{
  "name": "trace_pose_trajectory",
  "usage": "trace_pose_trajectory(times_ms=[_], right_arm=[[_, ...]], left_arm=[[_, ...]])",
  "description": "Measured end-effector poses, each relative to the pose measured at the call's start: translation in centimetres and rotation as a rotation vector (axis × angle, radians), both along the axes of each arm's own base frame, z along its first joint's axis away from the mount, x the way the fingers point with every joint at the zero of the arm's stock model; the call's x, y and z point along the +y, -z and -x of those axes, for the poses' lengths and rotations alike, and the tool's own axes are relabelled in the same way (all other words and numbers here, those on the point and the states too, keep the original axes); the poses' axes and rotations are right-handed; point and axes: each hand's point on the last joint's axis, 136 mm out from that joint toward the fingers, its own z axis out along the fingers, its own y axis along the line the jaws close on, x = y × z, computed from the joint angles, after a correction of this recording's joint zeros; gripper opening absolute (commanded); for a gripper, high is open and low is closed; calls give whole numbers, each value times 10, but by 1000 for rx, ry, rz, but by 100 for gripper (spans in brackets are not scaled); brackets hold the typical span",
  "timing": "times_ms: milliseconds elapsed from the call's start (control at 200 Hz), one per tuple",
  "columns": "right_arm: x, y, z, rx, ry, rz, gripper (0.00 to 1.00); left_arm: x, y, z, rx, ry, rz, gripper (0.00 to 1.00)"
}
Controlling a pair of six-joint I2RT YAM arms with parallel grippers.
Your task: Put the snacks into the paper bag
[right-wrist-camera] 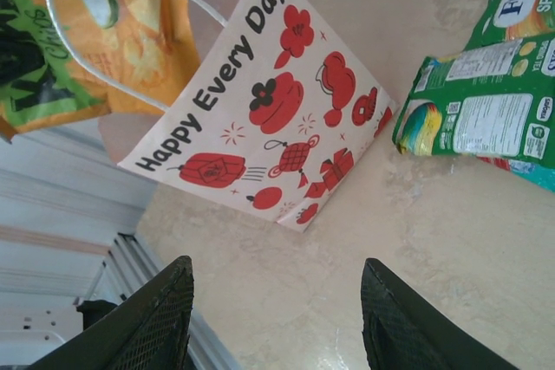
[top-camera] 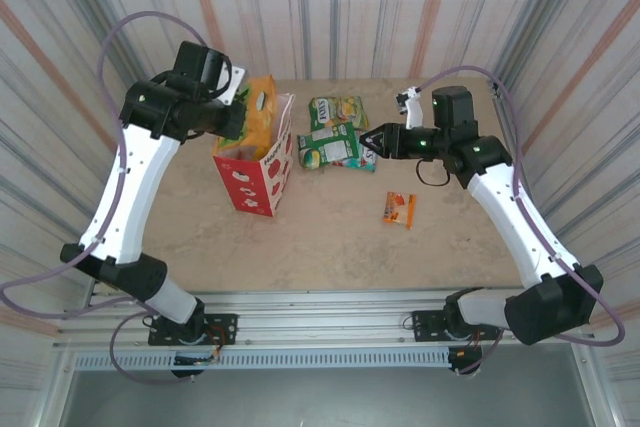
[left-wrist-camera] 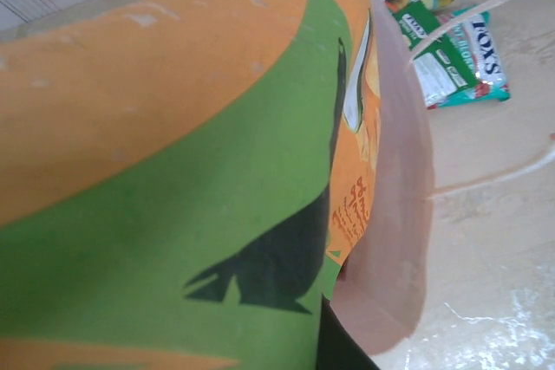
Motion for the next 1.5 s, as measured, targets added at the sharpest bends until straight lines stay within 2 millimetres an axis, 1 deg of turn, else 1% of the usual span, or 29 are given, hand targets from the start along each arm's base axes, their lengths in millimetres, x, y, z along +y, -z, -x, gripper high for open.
trace_pose_trajectory(times_ms=[45,90,110,155,180,306,446,581,716,882,987,1087,1192,1368,1498], right_arm=[[0,1,0,3,1,2,53],[0,2,0,6,0,4,53],[0,3,-1,8,0,5,53],[0,4,-1,12,0,7,54],[0,5,-1,15,1,9,54],[-3,13,-1,43,15,30,55],[-7,26,-4,82,43,66,54],[-9,48,-10,154,64,110,55],[-6,78,-20,232,66,147,54],[-1,126,-37,356,84,182,53],[6,146,-54,405,133,134,52],[12,164,-61,442,192,57,51],[24,184,-73,485,236,-4,51],[44,206,-94,504,286,-67,51],[49,221,-106,512,331,-89,51]], left_arm=[[1,1,-4,2,-3,-16,15],[1,1,-7,2,-4,-30,20],[2,1,-8,3,-6,-33,24],[2,0,-11,-1,-1,-47,36],[1,0,-13,0,-5,-47,41],[-1,0,-18,2,-4,-61,51],[-5,-3,-17,-5,8,-54,53],[-9,-8,-12,-11,24,-18,55],[-11,-11,3,-14,42,35,56],[-12,-13,24,-13,41,114,56],[-13,-10,33,-10,36,157,56],[-15,-7,39,-5,33,191,56],[-20,0,44,11,38,232,56],[-26,15,51,49,39,286,56],[-28,16,51,52,37,305,56]])
